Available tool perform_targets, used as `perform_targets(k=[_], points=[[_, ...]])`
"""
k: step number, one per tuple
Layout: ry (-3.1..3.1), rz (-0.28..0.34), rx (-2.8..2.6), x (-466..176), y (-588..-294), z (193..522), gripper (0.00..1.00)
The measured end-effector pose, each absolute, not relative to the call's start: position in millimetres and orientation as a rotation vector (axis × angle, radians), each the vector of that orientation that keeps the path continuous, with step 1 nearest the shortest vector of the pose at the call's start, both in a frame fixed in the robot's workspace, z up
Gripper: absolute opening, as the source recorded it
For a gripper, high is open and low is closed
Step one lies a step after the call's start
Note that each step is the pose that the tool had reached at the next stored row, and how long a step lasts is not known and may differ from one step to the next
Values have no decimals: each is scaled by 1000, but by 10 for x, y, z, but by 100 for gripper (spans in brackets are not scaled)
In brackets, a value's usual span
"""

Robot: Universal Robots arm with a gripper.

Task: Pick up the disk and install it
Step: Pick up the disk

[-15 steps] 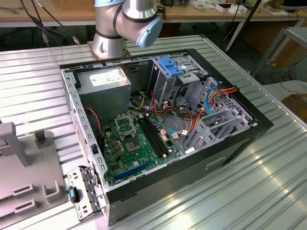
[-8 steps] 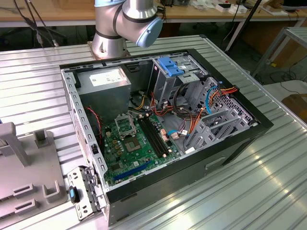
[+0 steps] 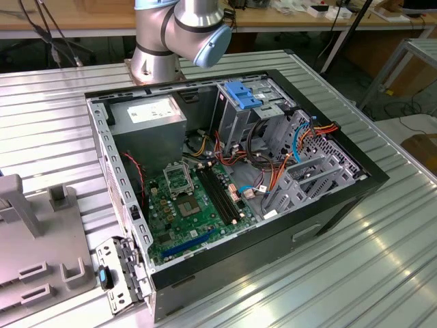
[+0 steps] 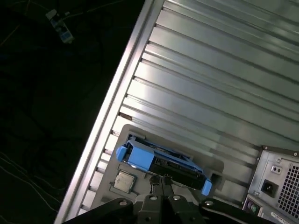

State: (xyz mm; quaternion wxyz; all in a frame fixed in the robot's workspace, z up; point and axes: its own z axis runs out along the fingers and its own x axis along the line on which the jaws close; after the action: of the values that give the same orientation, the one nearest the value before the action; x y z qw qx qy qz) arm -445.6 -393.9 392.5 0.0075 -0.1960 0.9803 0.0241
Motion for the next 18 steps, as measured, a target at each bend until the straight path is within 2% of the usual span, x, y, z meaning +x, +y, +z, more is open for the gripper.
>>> perform_targets(k=[18], points=[[2938, 78, -1088, -4462, -3939, 3925, 11]])
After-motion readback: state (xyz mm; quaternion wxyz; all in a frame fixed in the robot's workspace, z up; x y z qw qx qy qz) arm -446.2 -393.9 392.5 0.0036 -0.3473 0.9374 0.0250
